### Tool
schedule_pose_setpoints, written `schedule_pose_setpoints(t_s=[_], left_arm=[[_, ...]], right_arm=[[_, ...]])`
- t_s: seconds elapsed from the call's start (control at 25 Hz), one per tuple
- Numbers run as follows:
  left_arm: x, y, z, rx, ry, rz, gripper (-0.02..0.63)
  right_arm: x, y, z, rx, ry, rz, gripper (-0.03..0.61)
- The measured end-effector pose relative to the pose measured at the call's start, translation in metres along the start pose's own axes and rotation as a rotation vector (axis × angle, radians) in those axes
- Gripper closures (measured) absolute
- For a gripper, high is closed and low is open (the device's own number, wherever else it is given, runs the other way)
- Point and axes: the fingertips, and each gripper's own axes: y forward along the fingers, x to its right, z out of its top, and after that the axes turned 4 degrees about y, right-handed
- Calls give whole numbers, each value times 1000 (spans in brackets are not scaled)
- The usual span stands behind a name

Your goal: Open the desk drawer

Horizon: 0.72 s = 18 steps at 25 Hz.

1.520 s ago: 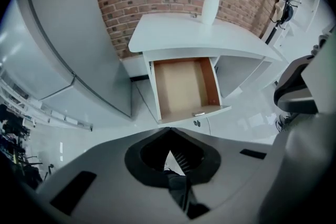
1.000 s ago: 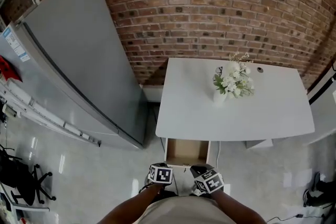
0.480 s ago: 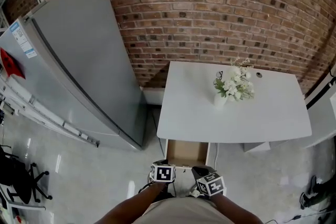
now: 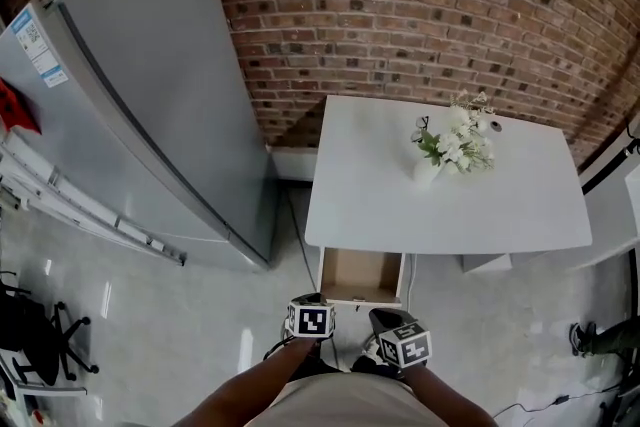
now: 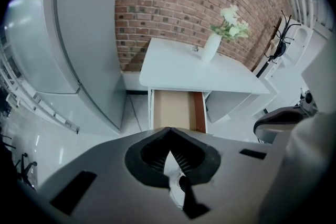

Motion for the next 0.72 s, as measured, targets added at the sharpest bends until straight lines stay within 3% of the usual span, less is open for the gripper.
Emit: schedule_pose_setpoints(t_s=[0.28,0.72], left_arm=[[-2,9,-9,22,-43,-34,607],[8,17,-17,-5,5,-48,607]], right_arm=[[-2,4,-5,9,8,-22,563],[9,2,-8,33,50,-51,563]])
